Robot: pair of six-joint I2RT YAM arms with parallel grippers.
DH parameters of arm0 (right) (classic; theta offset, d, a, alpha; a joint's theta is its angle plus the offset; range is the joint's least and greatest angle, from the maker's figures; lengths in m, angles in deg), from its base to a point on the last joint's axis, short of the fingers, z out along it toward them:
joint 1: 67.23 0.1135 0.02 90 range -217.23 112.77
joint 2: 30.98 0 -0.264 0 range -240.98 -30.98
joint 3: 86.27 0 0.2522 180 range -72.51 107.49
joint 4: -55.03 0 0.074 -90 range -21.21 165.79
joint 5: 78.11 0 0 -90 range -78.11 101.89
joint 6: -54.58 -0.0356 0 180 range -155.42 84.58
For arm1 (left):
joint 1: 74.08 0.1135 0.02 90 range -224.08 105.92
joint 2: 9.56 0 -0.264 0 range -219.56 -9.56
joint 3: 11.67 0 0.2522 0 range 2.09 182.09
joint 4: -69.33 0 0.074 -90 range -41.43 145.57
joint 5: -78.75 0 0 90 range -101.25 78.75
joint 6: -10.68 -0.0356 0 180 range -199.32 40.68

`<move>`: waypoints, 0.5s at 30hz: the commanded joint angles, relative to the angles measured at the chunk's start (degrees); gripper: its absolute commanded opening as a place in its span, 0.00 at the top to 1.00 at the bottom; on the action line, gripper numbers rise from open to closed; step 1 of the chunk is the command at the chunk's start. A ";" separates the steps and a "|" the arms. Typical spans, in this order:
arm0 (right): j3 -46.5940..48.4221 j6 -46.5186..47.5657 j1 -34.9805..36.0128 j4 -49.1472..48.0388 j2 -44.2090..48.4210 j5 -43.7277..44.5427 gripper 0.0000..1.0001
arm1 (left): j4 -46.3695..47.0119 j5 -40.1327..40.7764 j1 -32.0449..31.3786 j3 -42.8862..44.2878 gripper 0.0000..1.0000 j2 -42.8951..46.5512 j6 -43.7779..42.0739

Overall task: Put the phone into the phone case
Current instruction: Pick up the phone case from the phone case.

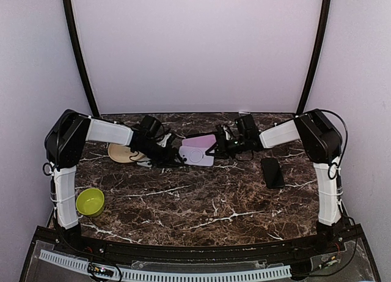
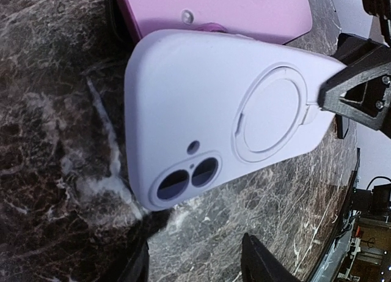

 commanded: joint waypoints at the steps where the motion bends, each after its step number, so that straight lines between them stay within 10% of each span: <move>1: -1.15 0.16 0.08 -3.80 2.24 -1.64 1.00 | -3.61 1.34 0.47 1.63 0.47 2.29 -1.86; 15: -0.22 17.93 3.88 27.78 26.44 18.99 1.00 | -11.31 6.71 0.56 2.14 0.43 7.68 -8.63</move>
